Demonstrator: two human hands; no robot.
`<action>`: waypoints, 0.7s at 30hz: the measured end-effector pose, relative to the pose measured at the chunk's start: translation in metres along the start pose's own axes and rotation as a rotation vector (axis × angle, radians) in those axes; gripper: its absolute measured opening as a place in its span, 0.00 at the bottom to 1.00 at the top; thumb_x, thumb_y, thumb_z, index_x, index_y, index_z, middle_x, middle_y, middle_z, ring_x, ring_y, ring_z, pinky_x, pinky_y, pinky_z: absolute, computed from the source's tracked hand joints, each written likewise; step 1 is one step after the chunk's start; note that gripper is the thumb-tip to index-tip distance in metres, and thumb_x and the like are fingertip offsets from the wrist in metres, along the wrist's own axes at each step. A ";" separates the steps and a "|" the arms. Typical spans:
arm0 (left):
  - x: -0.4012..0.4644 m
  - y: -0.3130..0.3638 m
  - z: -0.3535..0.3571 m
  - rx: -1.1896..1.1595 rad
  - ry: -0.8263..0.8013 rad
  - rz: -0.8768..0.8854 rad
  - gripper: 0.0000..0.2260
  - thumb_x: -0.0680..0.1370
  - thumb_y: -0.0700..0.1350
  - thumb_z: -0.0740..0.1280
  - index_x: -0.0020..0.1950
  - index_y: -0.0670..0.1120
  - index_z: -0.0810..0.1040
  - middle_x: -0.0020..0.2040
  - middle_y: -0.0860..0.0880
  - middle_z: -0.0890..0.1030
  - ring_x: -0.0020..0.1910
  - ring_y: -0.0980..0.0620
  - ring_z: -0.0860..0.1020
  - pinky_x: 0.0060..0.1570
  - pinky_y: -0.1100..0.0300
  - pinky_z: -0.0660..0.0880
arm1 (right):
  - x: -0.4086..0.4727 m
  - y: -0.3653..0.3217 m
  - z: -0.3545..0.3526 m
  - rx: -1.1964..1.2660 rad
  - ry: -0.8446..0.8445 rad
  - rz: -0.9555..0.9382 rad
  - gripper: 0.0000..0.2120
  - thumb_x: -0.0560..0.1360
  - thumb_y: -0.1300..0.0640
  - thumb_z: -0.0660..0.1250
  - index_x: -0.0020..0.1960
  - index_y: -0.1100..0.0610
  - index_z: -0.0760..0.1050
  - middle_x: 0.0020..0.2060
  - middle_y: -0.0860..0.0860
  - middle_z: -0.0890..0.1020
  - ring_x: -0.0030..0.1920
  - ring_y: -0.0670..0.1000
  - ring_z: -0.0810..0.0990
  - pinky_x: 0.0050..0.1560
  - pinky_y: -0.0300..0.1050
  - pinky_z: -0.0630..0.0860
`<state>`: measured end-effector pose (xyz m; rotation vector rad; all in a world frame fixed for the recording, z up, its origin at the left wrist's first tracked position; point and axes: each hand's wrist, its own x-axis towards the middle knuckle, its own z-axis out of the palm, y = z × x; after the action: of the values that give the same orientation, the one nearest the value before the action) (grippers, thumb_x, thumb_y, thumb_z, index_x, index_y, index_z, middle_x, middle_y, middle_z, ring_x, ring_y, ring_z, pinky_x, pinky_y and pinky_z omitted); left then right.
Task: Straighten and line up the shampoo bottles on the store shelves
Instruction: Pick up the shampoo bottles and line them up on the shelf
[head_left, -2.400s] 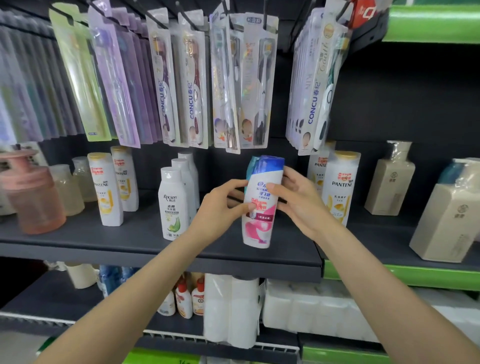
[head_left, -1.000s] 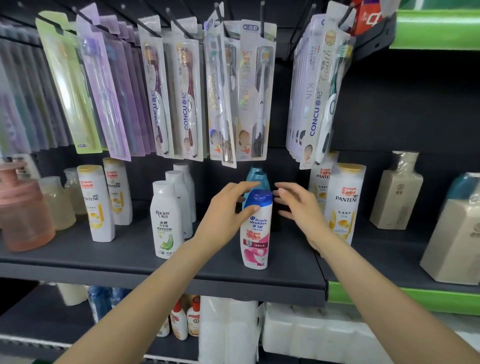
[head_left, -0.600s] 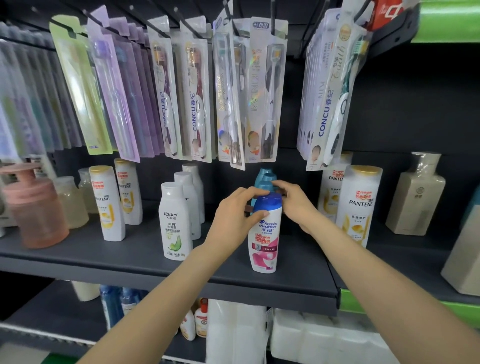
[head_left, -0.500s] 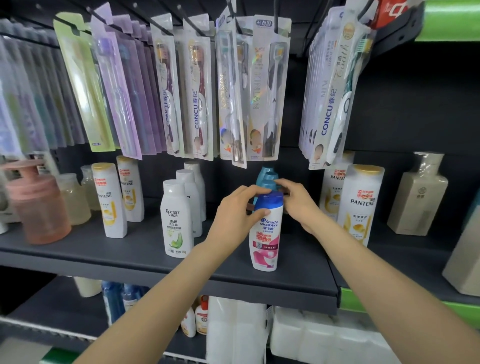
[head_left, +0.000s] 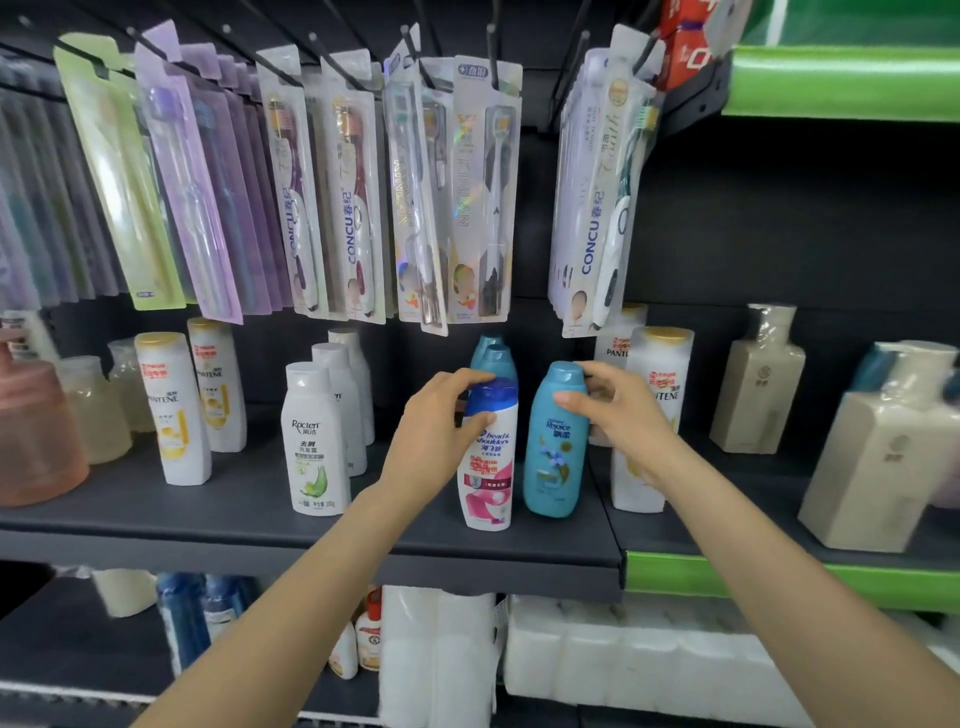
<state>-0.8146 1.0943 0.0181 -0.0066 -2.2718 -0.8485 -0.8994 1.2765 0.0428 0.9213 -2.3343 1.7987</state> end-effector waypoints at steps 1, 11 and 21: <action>-0.001 0.002 0.001 0.011 0.023 0.006 0.20 0.74 0.43 0.69 0.65 0.51 0.72 0.59 0.52 0.74 0.54 0.57 0.75 0.52 0.67 0.71 | -0.004 -0.003 -0.003 -0.001 0.011 -0.004 0.11 0.74 0.60 0.69 0.55 0.50 0.76 0.46 0.46 0.80 0.51 0.49 0.79 0.55 0.52 0.78; -0.020 0.048 0.008 -0.128 -0.068 0.123 0.22 0.72 0.49 0.71 0.65 0.51 0.72 0.54 0.58 0.74 0.50 0.61 0.73 0.52 0.73 0.69 | -0.036 -0.024 -0.024 0.239 0.092 0.070 0.12 0.76 0.57 0.67 0.58 0.58 0.77 0.49 0.53 0.80 0.47 0.49 0.82 0.37 0.41 0.82; -0.034 0.035 -0.012 -0.107 -0.276 -0.066 0.21 0.69 0.53 0.73 0.60 0.53 0.74 0.51 0.51 0.81 0.45 0.57 0.80 0.43 0.65 0.78 | -0.045 -0.022 -0.016 0.672 0.104 0.213 0.09 0.78 0.56 0.63 0.54 0.59 0.77 0.50 0.55 0.82 0.53 0.55 0.82 0.51 0.56 0.81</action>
<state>-0.7734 1.1225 0.0236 -0.1043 -2.4895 -1.0590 -0.8565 1.3063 0.0494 0.6030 -1.8290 2.7196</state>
